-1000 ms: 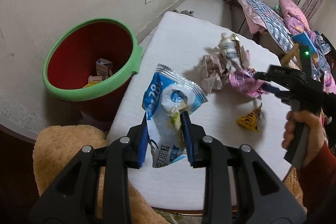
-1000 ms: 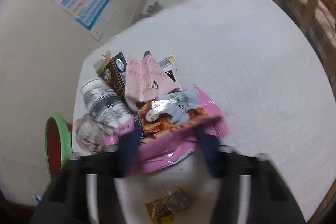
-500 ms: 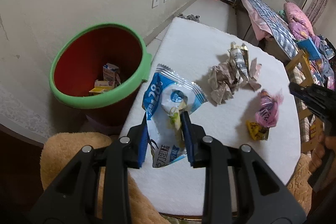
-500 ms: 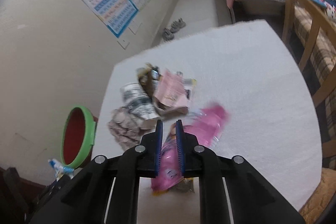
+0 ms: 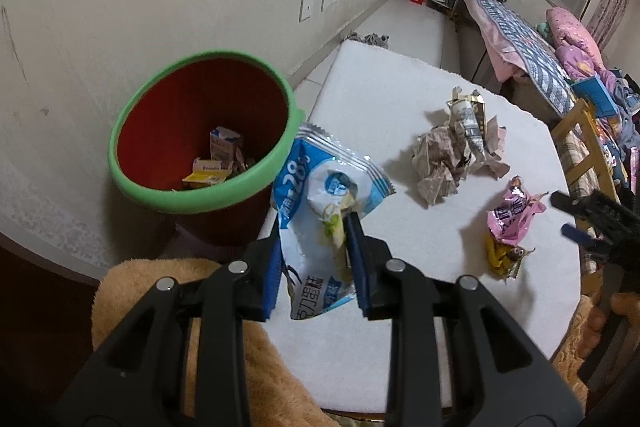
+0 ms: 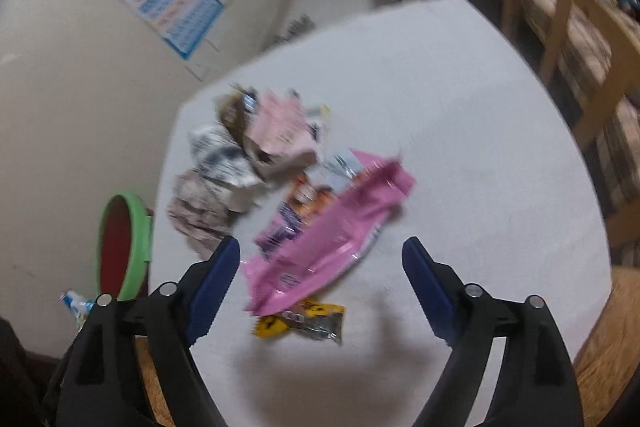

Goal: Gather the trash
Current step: 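Grasp the large pink snack bag with the right tool while the left tool holds the blue wrapper, then carry the blue wrapper and pink bag over the bin and release both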

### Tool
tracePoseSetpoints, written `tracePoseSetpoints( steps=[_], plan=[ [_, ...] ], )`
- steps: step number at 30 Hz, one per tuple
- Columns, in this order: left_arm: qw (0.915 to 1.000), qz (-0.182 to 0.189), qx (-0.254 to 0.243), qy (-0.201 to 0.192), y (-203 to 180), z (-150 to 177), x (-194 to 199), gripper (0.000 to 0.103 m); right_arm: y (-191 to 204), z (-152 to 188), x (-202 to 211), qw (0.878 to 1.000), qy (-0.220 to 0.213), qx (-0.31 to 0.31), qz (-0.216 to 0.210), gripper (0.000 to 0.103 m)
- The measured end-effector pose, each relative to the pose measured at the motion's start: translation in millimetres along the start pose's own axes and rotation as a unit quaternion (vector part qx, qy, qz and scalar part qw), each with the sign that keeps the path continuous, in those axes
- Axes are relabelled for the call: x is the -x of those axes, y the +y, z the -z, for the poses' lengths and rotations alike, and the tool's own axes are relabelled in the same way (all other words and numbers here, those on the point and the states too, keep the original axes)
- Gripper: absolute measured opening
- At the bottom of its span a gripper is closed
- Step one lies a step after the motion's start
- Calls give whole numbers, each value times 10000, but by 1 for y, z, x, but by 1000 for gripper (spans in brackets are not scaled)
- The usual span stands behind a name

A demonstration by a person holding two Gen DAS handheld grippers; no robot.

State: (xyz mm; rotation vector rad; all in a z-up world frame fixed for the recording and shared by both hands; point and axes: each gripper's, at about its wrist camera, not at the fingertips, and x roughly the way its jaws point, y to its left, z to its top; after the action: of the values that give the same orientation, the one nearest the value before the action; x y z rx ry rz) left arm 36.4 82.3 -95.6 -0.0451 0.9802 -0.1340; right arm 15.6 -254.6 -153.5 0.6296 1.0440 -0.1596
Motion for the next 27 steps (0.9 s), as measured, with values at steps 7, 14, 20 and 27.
tracePoseSetpoints(
  steps=[7,14,20,27],
  plan=[
    [9999,37,-59,-85,-4,-1,7,28,7,-4,-51,9991,386,32,163,81],
    [9999,-91,27,-110,7,-1,10,28,14,-7,-39,9995,152,290,-29,64],
    [9997,-129,124,-151,16,-5,7,28,37,-8,11,9961,-436,717,-271,63],
    [9992,-167,196,-320,29,-18,7,28,97,0,44,9809,-846,1689,-460,64]
  ],
)
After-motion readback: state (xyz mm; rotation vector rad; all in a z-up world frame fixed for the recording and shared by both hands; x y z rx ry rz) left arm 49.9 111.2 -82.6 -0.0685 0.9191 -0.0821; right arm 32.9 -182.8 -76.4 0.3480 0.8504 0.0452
